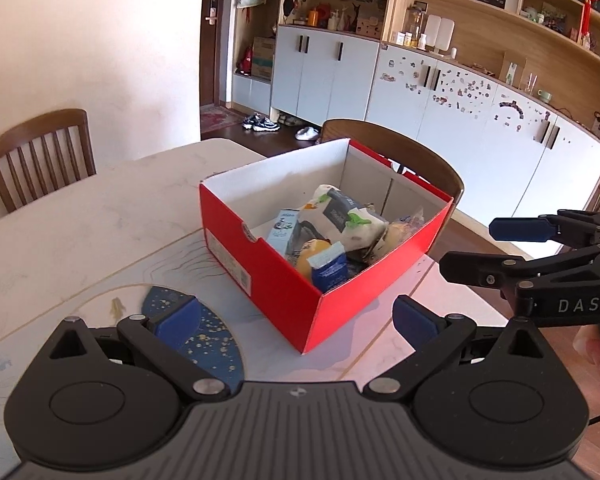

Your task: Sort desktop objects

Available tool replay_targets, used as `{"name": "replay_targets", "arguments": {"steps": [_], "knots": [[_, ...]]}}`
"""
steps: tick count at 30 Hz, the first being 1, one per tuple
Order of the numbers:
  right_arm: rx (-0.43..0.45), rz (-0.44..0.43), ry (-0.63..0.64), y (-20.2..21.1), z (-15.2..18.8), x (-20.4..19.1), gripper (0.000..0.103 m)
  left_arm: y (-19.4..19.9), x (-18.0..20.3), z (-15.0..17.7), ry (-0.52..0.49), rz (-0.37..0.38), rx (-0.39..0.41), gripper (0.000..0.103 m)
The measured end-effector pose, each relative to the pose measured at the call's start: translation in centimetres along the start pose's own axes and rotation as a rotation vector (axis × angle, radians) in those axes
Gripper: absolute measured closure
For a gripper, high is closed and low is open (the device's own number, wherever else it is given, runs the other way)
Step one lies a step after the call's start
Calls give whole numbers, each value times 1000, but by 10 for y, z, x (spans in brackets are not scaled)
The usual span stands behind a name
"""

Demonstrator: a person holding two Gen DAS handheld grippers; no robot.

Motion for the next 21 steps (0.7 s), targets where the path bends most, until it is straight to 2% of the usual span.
{"name": "replay_targets", "arguments": {"steps": [21], "knots": [[-11,17,-26,5,9,-11,20,8,-11,10,12,-11,-18,0]]}}
Point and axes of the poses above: each gripper's, at about its wrist camera, not at the fingertips, and y roughly against the way its jaws point, x to its right, z to its underside, the point moved 10 cm from there along -y, roughly the way its jaws point, and after that the axes turned 4 degrees about -x, right-handed, at the moved point
